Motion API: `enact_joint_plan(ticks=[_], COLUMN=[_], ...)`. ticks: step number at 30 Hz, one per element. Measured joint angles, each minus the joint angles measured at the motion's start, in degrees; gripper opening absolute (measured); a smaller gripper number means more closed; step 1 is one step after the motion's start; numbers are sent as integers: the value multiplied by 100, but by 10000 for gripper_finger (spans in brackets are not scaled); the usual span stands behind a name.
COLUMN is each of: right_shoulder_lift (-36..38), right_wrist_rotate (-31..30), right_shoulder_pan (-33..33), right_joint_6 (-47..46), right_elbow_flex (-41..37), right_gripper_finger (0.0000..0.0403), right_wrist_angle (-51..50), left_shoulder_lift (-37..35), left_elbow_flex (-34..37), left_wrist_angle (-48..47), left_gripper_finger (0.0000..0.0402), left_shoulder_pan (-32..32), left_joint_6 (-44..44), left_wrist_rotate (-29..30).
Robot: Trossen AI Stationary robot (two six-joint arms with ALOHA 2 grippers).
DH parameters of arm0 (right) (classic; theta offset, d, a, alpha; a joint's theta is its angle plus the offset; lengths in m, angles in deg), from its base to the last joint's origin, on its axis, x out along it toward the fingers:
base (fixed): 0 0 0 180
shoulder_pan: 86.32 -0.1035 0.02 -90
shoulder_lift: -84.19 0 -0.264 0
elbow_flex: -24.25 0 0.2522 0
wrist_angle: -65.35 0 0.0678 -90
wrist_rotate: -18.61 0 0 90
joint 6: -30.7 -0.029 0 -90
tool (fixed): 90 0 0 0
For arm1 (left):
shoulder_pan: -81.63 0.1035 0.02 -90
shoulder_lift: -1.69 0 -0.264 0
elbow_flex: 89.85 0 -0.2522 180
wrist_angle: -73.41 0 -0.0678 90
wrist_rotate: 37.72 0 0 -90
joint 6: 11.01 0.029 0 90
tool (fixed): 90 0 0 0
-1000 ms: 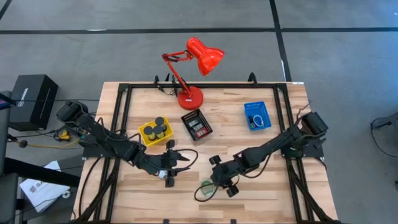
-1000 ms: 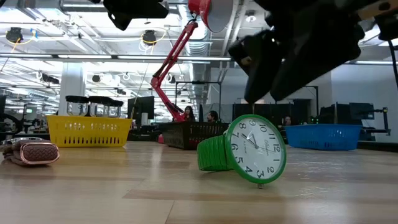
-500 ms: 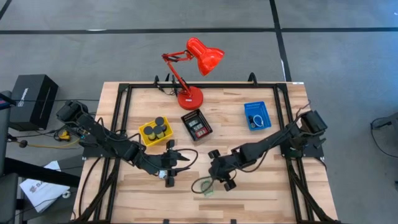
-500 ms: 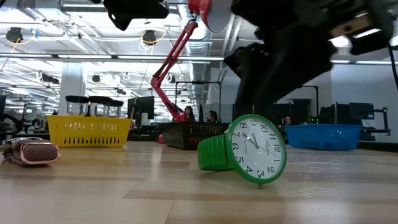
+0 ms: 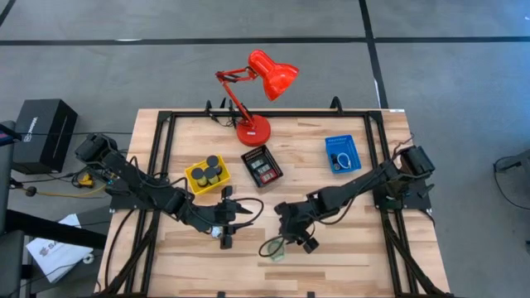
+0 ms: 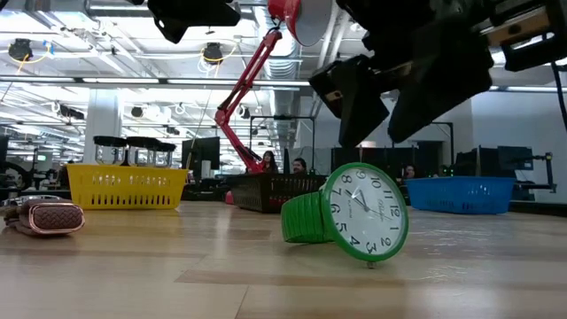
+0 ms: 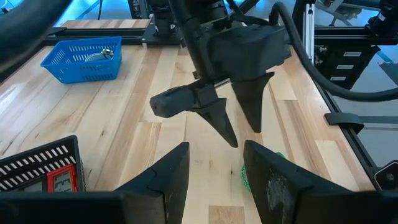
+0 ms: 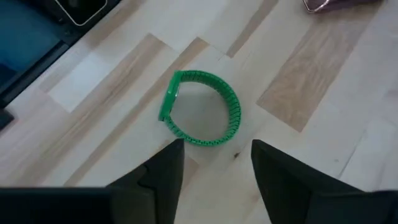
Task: Pick & Place Office items
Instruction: Put the green wrist watch into the blue bin
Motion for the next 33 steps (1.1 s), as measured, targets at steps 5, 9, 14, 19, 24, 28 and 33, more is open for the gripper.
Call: enact_joint_plan(ticks=[5, 9, 14, 19, 24, 28, 33], right_shoulder_lift=[0, -1, -4, -4, -191, -594, -981], right_wrist_rotate=[24, 173, 188, 176, 173, 148, 157], right_shoulder_pan=[-72, -195, -366, -443, -415, -464, -594], right_joint_6=[376, 753, 832, 827, 640, 743, 889], right_elbow_flex=[0, 0, 0, 0, 11, 40, 268], right_gripper_finger=[213, 230, 225, 221, 221, 221, 221], right_wrist_angle=[61, 115, 131, 147, 327, 800, 719], left_shoulder_lift=[0, 0, 0, 0, 0, 0, 2], left_elbow_flex=[0, 0, 0, 0, 0, 0, 0], left_wrist_angle=[-1, -1, 1, 1, 1, 3, -4], left_gripper_finger=[147, 147, 147, 147, 147, 149, 149], left_shoulder_pan=[0, 0, 0, 0, 0, 0, 0], left_joint_6=[7, 8, 9, 7, 7, 0, -6], left_wrist_rotate=[0, 0, 0, 2, 0, 2, 2])
